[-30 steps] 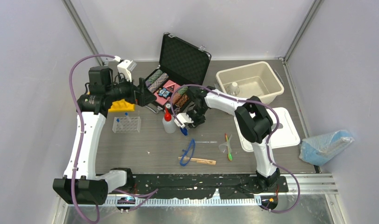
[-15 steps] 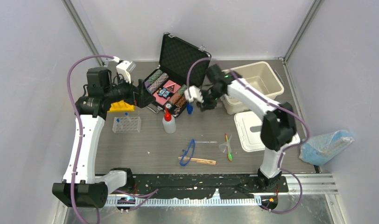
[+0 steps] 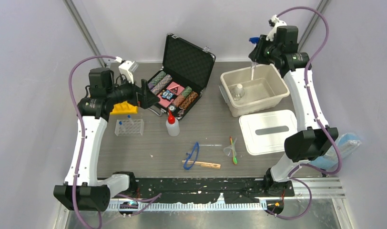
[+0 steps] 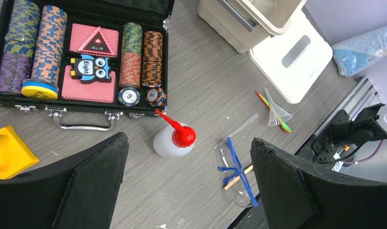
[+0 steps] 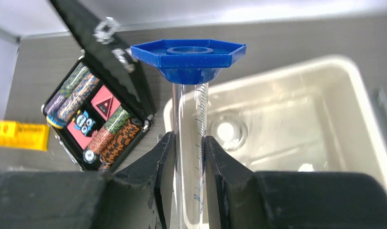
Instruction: Organize the chemistry lab equipment
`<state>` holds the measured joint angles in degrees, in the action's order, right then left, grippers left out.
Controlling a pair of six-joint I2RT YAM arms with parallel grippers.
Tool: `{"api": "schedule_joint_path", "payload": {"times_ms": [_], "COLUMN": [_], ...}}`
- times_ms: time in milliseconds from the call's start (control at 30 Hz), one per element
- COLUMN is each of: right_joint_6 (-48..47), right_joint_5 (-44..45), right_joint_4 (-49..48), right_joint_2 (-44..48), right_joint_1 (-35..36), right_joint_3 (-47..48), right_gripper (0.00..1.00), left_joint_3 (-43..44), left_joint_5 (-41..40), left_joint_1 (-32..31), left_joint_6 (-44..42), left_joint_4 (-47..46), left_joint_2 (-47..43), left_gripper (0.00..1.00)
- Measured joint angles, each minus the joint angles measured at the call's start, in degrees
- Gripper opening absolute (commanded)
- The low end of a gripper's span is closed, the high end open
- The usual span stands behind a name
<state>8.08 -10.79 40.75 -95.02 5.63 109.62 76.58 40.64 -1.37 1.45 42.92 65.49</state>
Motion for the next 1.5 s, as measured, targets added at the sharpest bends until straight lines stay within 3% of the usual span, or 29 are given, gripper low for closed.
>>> {"api": "schedule_joint_path", "payload": {"times_ms": [300, 533, 967, 1367, 1500], "right_joint_6": [26.05, 36.44, 39.39, 39.91, 40.59], "right_joint_5": [14.64, 20.09, 27.52, 28.39, 28.35], "right_joint_4": [1.25, 1.40, 1.27, -0.57, -0.66], "right_joint_2": [-0.59, -3.02, -15.61, -23.98, -25.66], "right_joint_1": [-1.49, -3.82, -4.42, -4.61, -4.63], "right_joint_3": [-12.59, -16.22, -16.17, -11.80, -11.47], "right_gripper": [0.05, 0.05, 0.05, 0.18, 0.30], "left_joint_3": [0.00, 0.00, 1.14, 3.23, 3.82], "left_joint_5": [0.13, 0.09, -0.15, -0.66, -0.81], "left_joint_1": [0.00, 0.00, 0.00, 0.42, 0.55], "left_joint_6": [-0.15, -0.39, -0.44, -0.44, -0.44], "left_joint_4": [0.15, 0.17, 0.52, 1.14, 1.70], "left_joint_2": [0.98, 1.25, 4.31, 7.52, 8.79], "left_gripper": [1.00, 1.00, 1.00, 1.00, 1.00]}}
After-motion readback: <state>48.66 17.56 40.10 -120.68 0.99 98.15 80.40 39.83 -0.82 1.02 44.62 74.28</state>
